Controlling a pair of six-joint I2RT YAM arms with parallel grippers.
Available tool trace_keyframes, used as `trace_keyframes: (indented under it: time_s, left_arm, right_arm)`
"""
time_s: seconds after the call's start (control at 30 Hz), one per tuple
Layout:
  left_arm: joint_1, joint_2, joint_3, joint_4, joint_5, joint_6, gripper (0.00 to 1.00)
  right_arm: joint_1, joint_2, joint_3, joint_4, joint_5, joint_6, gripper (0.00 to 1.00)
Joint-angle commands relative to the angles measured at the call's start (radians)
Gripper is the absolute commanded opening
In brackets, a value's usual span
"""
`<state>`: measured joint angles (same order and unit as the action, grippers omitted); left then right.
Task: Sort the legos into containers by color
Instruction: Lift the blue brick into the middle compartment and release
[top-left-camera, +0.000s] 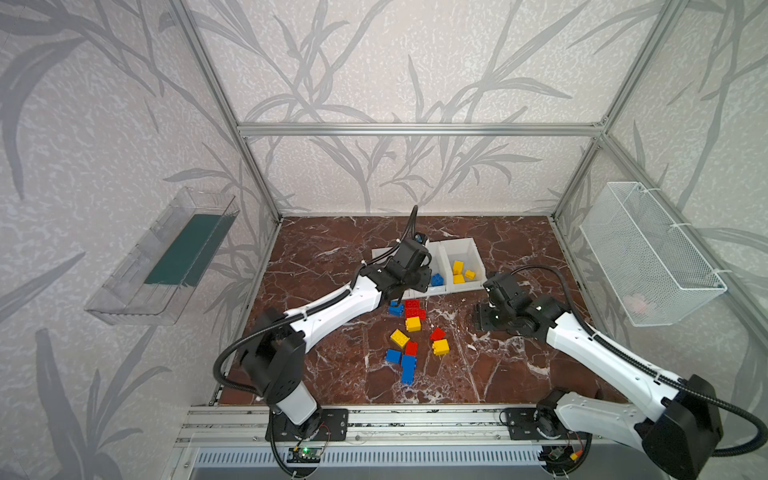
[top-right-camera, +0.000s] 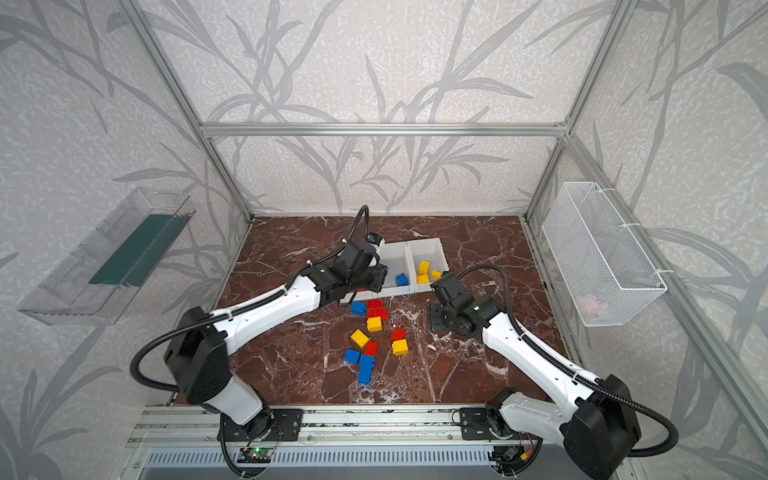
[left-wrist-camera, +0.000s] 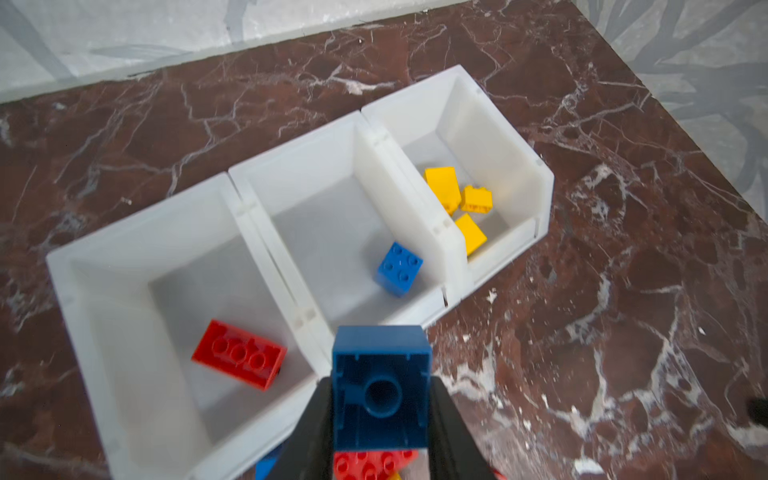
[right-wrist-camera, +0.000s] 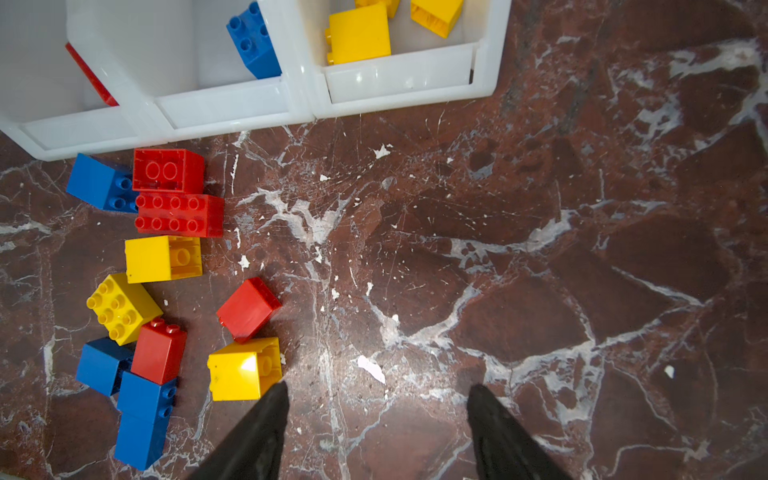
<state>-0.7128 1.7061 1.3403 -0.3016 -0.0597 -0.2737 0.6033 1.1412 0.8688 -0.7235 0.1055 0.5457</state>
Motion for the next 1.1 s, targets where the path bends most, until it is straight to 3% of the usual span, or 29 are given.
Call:
trace_keyframes:
  time_s: [0.0,0.2,0.4,0.53,0.67,0.87,1.07]
  left_arm:
    - [0.027,0.125,0.112,-0.03,0.049,0.06,0.28]
    - [0.057,0.294,0.275,-0.088,0.072,0.057,0.29]
    - [0.062,0.304,0.287,-0.066,0.074,0.044,0.54]
    - [0.062,0.272,0.26,-0.048,0.072,0.036,0.59]
    - [0.066,0.198,0.184,-0.024,0.074,0.013,0.59]
    - [0.077,-0.011,-0.063,0.051,0.048,-0.035,0.6]
    - [0.108,-0.252,-0.295,0.068,-0.037,-0.088,0.62]
  right_arm:
    - [0.003,-0.049,0.006,-0.054,0.013,0.003,0.69]
    - [0.003,-0.106,-0.037,-0.075,0.013,0.022,0.69]
    - [0.003,-0.129,-0.042,-0.1,0.026,0.02,0.69]
    - [0.004,-0.123,-0.039,-0.099,0.024,0.017,0.69]
    - [0.005,-0.111,-0.037,-0.088,0.008,0.016,0.69]
    - [0.033,-0.084,-0.041,-0.06,-0.004,0.007,0.69]
    - [0.17,0.041,0.018,-0.029,0.02,0.009,0.69]
